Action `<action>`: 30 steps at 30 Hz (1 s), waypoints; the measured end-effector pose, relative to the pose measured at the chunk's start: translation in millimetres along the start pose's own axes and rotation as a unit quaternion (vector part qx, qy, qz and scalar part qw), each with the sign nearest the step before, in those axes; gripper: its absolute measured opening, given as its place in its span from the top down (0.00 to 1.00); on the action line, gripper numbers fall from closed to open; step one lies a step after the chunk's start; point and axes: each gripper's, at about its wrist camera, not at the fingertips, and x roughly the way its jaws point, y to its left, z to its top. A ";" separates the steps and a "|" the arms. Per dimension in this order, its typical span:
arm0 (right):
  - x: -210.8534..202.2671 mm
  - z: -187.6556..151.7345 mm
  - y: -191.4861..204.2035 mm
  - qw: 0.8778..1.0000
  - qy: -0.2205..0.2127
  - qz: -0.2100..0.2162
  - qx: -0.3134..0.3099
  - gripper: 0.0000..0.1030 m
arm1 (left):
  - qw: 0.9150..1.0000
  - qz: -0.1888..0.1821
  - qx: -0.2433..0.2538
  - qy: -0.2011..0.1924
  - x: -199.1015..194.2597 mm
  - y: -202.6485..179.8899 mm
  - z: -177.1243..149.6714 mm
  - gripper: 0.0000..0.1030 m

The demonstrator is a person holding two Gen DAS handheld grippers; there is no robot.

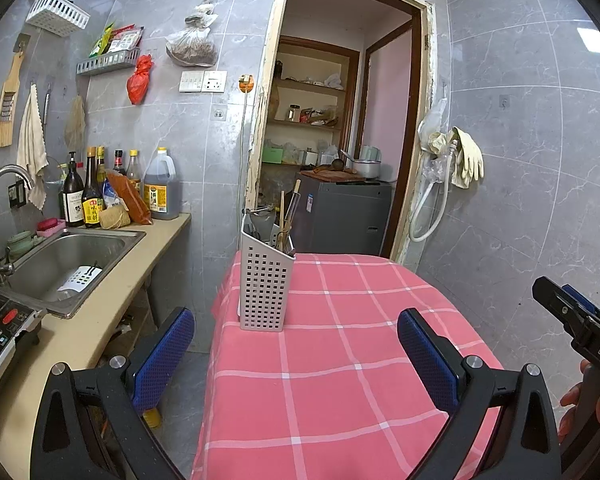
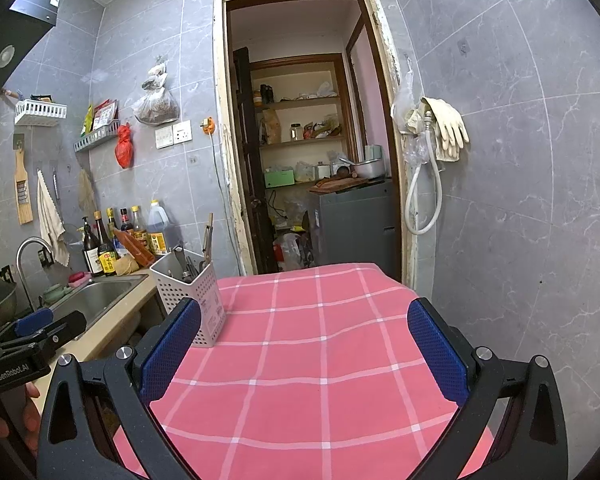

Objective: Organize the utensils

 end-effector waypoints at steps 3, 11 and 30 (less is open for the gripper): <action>-0.1 -0.1 -0.2 1.000 0.000 0.000 0.000 0.01 | 1.000 -0.001 0.000 0.000 0.0 0.2 0.0 0.01; 0.3 0.2 -0.9 1.000 0.000 0.000 0.001 0.01 | 1.000 0.000 0.000 0.000 -0.1 -0.5 -0.8 0.01; -0.2 0.2 -1.5 1.000 0.002 -0.001 0.002 0.01 | 1.000 0.000 0.001 0.000 -0.8 -1.1 -0.8 0.01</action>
